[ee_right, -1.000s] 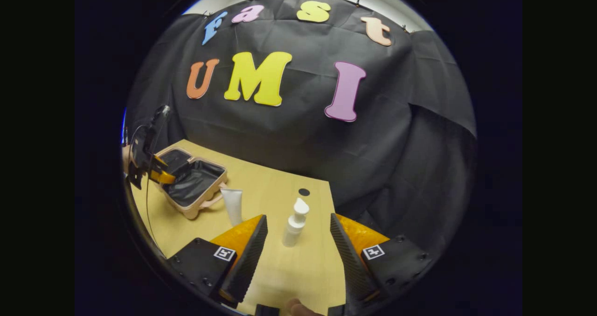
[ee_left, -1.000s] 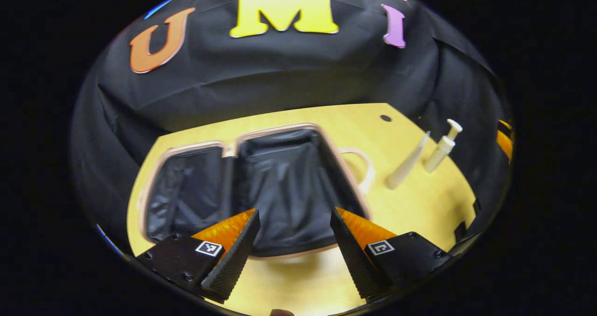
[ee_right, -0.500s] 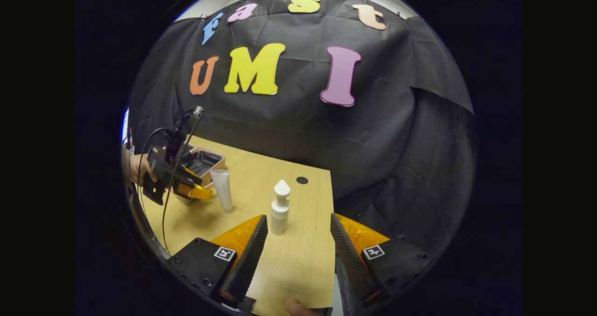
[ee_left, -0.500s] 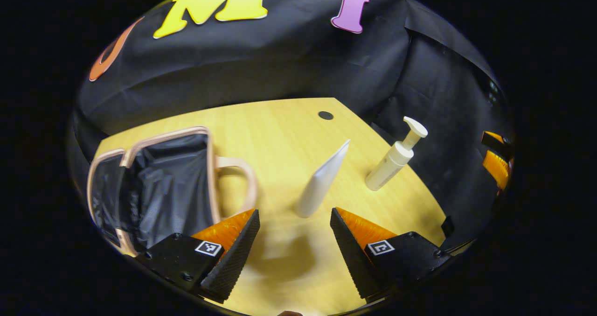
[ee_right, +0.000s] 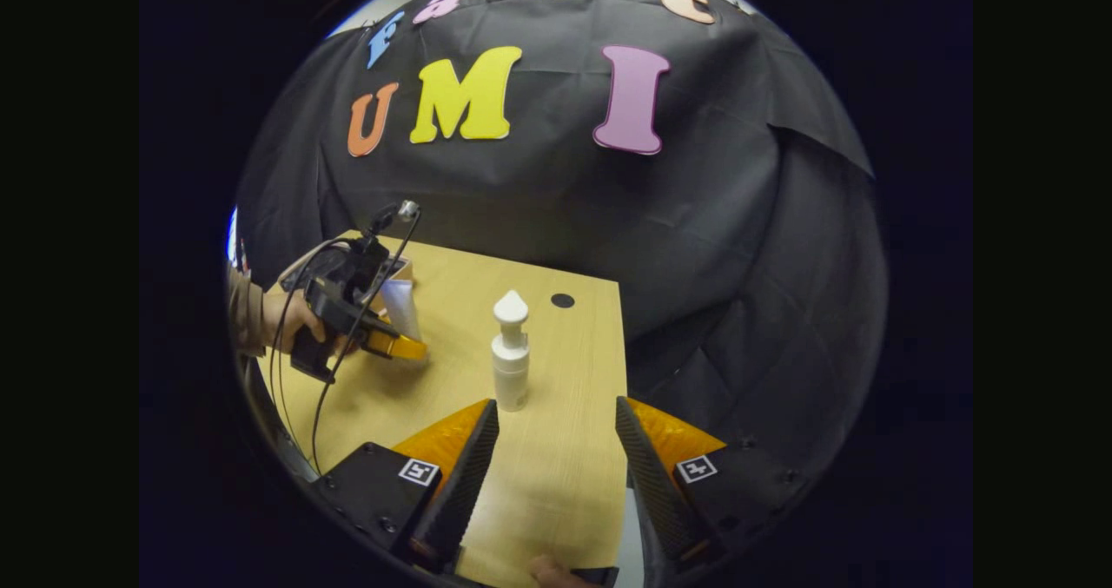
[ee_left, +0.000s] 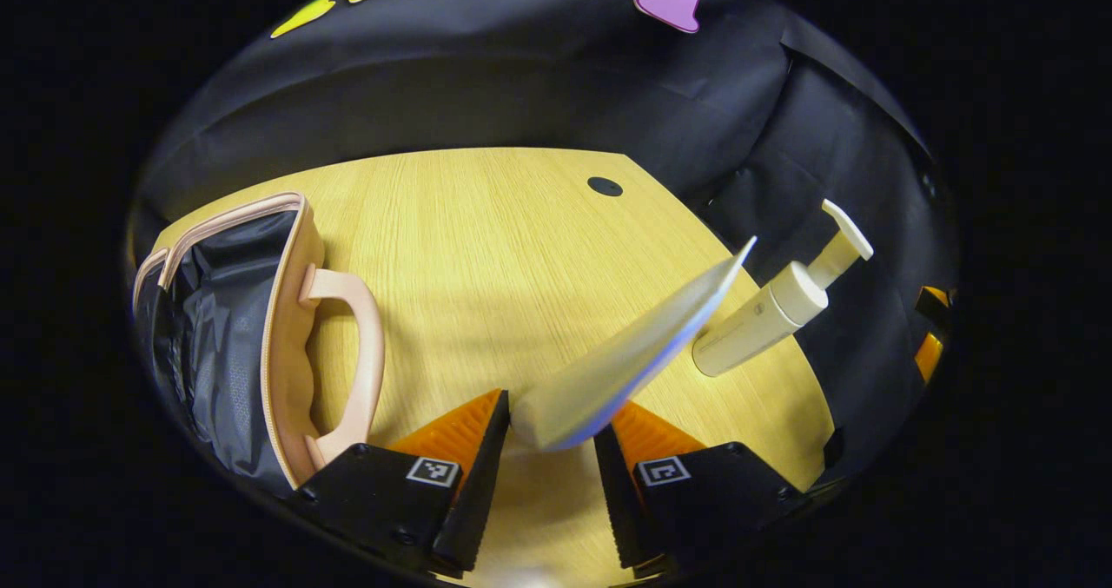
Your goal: First open the suitcase, pack the skin care products into it, and then close the suitcase.
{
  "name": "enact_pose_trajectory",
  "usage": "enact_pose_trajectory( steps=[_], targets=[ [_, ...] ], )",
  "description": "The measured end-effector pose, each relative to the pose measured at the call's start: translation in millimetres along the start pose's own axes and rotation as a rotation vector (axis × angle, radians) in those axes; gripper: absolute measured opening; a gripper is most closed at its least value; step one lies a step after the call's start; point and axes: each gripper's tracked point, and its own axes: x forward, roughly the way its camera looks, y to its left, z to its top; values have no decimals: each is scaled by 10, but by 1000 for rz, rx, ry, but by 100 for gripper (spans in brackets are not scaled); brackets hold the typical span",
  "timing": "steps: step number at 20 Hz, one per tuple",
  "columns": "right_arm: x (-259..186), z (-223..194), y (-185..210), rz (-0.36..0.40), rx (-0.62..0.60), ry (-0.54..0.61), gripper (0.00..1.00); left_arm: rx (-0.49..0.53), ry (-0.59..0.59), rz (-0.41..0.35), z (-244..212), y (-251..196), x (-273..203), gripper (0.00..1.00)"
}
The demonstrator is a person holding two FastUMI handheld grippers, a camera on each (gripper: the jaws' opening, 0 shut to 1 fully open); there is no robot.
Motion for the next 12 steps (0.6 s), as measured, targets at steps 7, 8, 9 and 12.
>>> enact_pose_trajectory(
  steps=[7,8,9,12],
  targets=[
    [484,52,223,39,50,19,80,13,9,13,-54,-20,-237,51],
    [598,64,296,51,59,22,80,24,6,18,-80,-14,-295,43],
    [729,100,361,61,61,11,80,30,12,18,-107,-19,-357,51],
    [1144,130,493,54,41,9,81,16,16,6,-173,-132,-617,50]
  ],
)
